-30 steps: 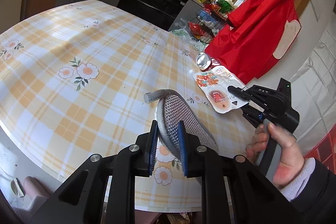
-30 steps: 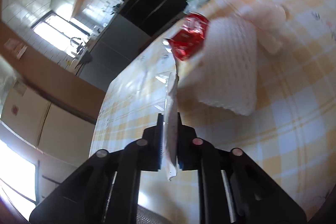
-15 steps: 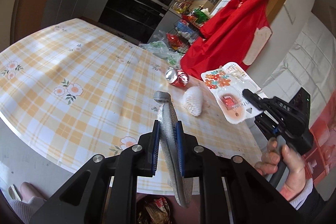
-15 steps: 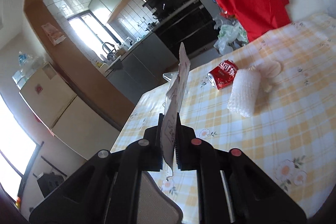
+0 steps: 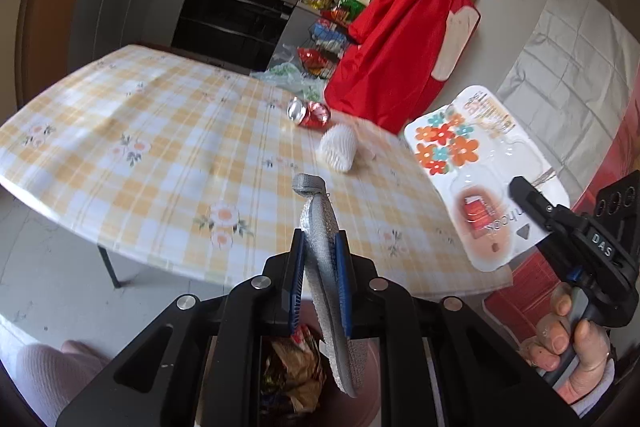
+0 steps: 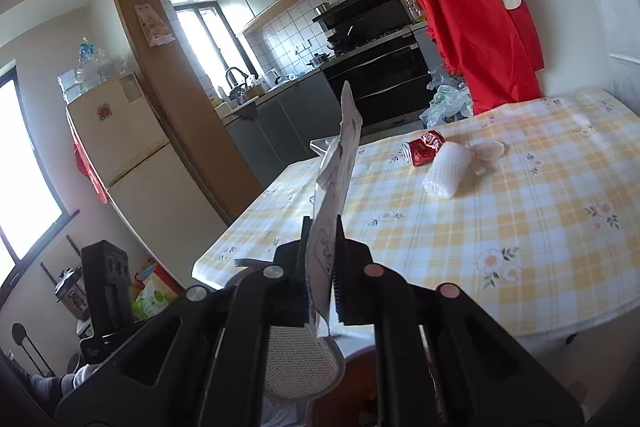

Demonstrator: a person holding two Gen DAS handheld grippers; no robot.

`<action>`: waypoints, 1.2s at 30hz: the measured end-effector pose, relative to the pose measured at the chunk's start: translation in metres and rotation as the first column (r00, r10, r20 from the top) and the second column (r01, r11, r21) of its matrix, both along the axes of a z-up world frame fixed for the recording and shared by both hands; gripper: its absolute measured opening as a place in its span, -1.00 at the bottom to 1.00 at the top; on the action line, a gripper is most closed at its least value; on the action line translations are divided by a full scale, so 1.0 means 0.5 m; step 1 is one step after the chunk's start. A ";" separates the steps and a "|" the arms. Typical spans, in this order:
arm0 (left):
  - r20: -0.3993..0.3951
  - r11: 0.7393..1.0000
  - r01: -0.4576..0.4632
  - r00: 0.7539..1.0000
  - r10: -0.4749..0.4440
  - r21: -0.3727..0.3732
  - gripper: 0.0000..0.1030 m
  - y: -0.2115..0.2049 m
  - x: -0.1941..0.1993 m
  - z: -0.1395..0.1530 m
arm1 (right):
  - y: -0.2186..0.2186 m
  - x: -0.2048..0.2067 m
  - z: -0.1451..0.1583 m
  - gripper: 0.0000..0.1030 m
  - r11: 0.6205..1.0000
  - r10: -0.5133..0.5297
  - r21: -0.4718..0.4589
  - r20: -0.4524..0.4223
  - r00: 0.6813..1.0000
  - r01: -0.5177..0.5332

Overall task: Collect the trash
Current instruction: 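Move the grey pad and white tray over the bin and open both grippers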

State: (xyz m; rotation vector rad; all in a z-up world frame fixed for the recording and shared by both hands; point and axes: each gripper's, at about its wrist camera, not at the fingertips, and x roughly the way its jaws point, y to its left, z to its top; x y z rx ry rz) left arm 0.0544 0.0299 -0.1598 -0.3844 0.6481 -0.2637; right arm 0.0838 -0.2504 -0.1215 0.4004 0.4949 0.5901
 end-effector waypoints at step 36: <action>-0.086 0.973 -0.187 0.976 0.199 0.134 0.88 0.052 -0.048 -0.040 | 0.058 -0.101 -0.165 -0.76 0.985 0.079 -0.133 -0.217 0.973 -0.109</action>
